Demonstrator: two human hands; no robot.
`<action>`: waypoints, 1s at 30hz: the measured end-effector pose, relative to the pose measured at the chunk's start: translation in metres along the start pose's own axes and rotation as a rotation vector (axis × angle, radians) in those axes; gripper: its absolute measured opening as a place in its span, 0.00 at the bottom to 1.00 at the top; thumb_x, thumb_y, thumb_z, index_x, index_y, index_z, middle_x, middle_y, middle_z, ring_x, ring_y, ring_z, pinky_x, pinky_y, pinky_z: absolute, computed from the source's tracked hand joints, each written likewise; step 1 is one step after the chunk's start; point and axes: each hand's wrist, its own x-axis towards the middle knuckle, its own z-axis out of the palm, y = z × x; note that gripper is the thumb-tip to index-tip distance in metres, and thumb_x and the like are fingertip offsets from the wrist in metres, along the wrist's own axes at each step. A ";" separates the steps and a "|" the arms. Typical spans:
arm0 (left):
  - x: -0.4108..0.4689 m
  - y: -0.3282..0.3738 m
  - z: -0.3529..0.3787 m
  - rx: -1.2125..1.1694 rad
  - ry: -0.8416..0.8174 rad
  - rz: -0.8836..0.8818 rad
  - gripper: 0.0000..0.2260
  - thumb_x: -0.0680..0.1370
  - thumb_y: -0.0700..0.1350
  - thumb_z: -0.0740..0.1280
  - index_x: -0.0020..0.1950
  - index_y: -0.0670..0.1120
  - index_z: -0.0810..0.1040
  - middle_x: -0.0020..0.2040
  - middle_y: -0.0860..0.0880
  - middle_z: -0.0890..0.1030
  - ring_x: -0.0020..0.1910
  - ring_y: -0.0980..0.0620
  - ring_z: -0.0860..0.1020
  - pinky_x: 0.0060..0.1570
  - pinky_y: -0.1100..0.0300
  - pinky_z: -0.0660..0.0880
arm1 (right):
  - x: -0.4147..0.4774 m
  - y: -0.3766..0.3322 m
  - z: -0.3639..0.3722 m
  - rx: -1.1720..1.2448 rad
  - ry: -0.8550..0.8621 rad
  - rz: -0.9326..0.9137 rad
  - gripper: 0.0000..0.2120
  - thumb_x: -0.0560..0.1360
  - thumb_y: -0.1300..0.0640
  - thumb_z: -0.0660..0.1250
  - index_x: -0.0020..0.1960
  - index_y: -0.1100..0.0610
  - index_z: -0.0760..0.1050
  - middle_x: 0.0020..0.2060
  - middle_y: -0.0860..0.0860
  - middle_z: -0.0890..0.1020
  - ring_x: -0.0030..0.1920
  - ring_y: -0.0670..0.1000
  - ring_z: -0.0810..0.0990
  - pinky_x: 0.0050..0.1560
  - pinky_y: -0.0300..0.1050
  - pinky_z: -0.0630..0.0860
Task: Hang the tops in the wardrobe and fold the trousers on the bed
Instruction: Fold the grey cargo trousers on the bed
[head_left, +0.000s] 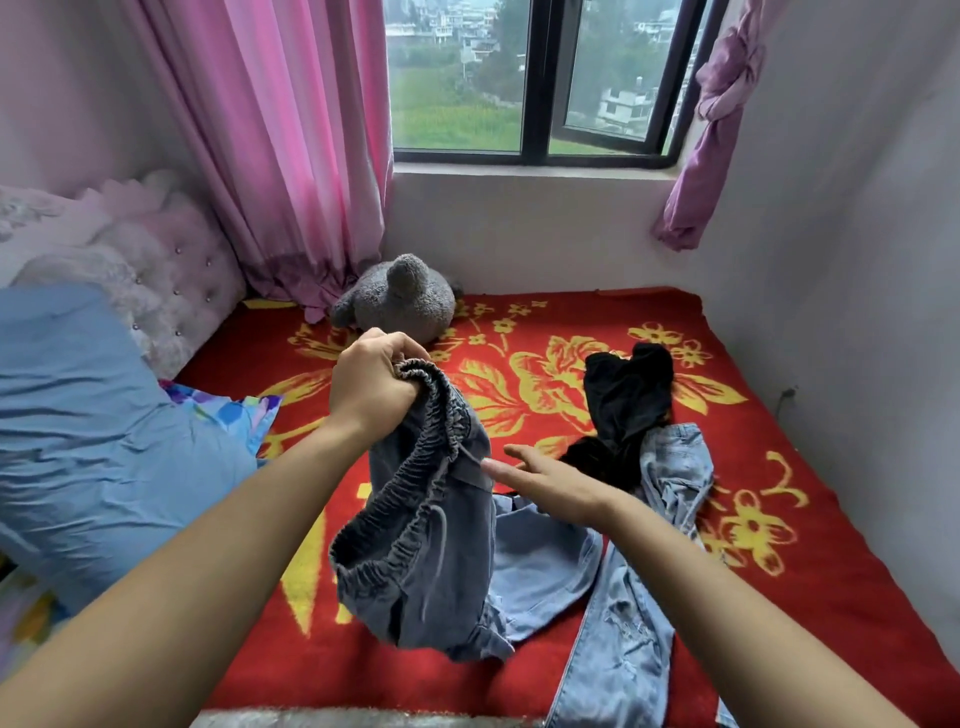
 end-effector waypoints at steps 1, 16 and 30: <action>0.001 -0.001 0.000 0.019 0.017 -0.034 0.11 0.66 0.38 0.71 0.39 0.56 0.81 0.39 0.54 0.79 0.39 0.53 0.78 0.41 0.62 0.71 | -0.001 -0.002 0.009 -0.007 0.010 -0.001 0.54 0.67 0.22 0.63 0.81 0.52 0.50 0.76 0.52 0.65 0.73 0.51 0.67 0.72 0.51 0.66; 0.022 -0.023 -0.023 -0.133 0.158 -0.185 0.12 0.66 0.38 0.67 0.43 0.53 0.83 0.33 0.55 0.83 0.37 0.54 0.80 0.39 0.67 0.74 | 0.027 -0.030 0.085 -0.220 0.330 0.158 0.33 0.65 0.52 0.71 0.68 0.54 0.64 0.53 0.55 0.77 0.59 0.60 0.77 0.51 0.49 0.76; 0.028 -0.114 -0.108 0.703 -0.254 -0.001 0.15 0.69 0.43 0.68 0.53 0.56 0.83 0.50 0.51 0.81 0.54 0.45 0.78 0.43 0.57 0.71 | 0.010 -0.105 -0.033 -0.671 0.641 0.242 0.19 0.74 0.65 0.57 0.62 0.57 0.75 0.53 0.60 0.81 0.48 0.61 0.82 0.48 0.50 0.81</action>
